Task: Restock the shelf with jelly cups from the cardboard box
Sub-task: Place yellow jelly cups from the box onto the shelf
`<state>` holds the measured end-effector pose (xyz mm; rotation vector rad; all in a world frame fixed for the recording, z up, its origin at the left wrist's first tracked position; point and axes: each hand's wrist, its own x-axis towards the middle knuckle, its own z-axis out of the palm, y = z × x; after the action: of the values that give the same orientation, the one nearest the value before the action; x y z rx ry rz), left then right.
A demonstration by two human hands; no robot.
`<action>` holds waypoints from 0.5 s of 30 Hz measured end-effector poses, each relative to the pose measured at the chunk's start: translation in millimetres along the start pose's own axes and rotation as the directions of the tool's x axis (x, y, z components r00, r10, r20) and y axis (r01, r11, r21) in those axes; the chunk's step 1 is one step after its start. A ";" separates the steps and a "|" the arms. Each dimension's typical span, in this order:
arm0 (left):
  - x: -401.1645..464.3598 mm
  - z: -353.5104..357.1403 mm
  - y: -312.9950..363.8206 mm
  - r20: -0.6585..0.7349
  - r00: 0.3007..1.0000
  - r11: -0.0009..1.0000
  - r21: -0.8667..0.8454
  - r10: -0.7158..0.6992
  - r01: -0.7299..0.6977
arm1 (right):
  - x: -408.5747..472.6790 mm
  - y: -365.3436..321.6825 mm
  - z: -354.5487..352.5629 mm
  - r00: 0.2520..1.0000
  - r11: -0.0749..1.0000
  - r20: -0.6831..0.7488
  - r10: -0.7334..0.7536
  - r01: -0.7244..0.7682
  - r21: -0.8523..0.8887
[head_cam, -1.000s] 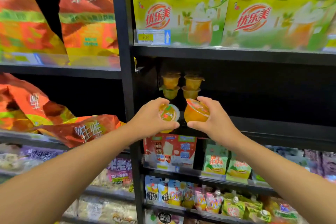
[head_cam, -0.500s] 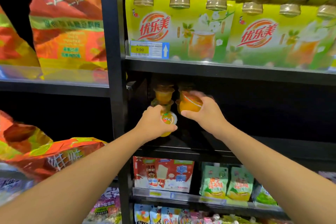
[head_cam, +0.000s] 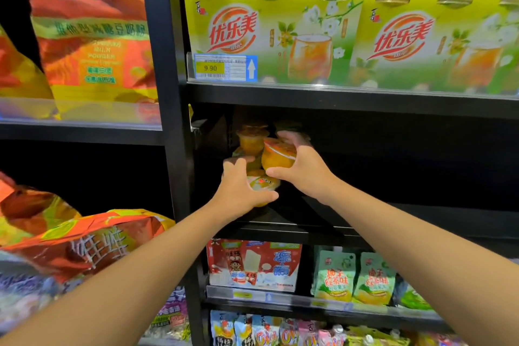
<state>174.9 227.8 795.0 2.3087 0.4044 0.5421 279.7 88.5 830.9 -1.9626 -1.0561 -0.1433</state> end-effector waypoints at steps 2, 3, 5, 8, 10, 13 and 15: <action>-6.2 -0.1 -6.9 -0.022 1.000 1.000 -0.027 0.007 -0.008 | 2.6 -4.2 6.5 0.999 1.000 0.040 -0.016 0.016 -0.006; -9.0 -0.1 -10.6 -0.036 0.999 0.999 -0.046 0.004 -0.006 | 3.4 -6.6 10.7 0.998 1.000 0.052 -0.022 0.023 -0.002; -14.4 -0.6 -15.7 -0.064 0.998 0.996 -0.090 -0.017 0.011 | 5.4 -10.5 19.1 0.997 0.999 0.067 -0.039 0.040 -0.013; -21.1 -3.0 -18.2 -0.092 0.991 0.982 -0.170 -0.096 0.079 | 7.6 -12.7 28.7 0.995 0.996 0.091 -0.043 0.049 -0.071; -23.5 -3.6 -19.4 -0.098 0.986 0.969 -0.217 -0.138 0.114 | 9.1 -13.0 31.0 0.995 0.994 0.098 -0.036 0.045 -0.101; -25.3 -2.1 -21.5 -0.104 0.983 0.967 -0.220 -0.154 0.129 | 9.7 -14.5 30.4 0.993 0.990 0.116 -0.034 0.050 -0.135; -26.5 -1.7 -22.3 -0.107 0.982 0.968 -0.213 -0.158 0.133 | 10.6 -15.3 29.0 0.989 0.987 0.146 -0.031 0.054 -0.155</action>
<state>148.3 232.7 773.2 2.0364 0.5471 0.6249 267.2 120.5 827.9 -2.1188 -1.2123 -0.1142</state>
